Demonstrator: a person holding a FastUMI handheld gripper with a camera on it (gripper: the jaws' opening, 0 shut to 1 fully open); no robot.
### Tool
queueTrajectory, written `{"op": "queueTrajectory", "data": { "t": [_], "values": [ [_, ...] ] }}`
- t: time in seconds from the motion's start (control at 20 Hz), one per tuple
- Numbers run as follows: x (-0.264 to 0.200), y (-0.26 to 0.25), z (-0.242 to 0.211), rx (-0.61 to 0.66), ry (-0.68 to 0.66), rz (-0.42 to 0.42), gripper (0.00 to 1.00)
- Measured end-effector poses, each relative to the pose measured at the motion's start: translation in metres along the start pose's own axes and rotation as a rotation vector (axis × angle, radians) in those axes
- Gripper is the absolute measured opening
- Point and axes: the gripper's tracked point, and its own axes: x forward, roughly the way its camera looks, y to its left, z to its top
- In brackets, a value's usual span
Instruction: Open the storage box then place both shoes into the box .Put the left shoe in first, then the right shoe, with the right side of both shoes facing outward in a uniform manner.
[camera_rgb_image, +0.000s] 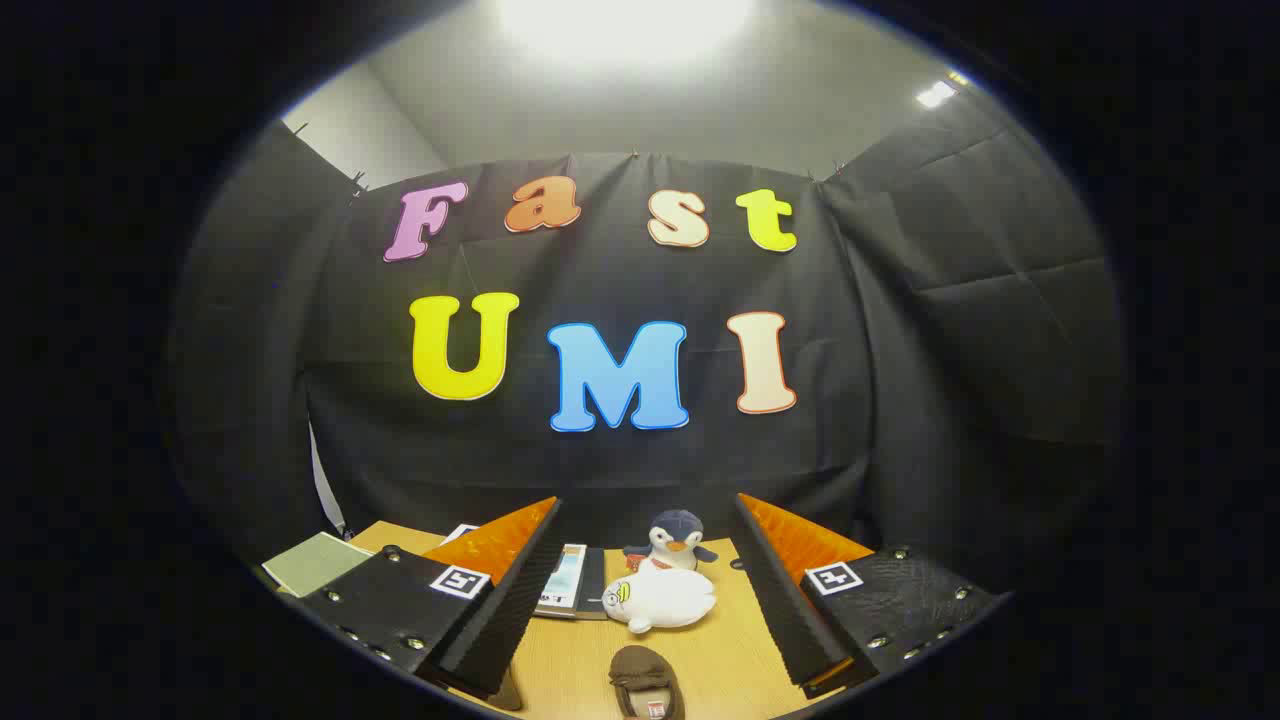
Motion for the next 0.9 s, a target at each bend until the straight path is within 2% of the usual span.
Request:
{"op": "queueTrajectory", "data": {
  "t": [0.6,0.9],
  "values": [
    [0.005,0.002,0.003,-0.008,-0.004,-0.016,0.99],
    [0.019,0.011,-0.003,-0.005,0.003,0.034,0.99]
  ]
}}
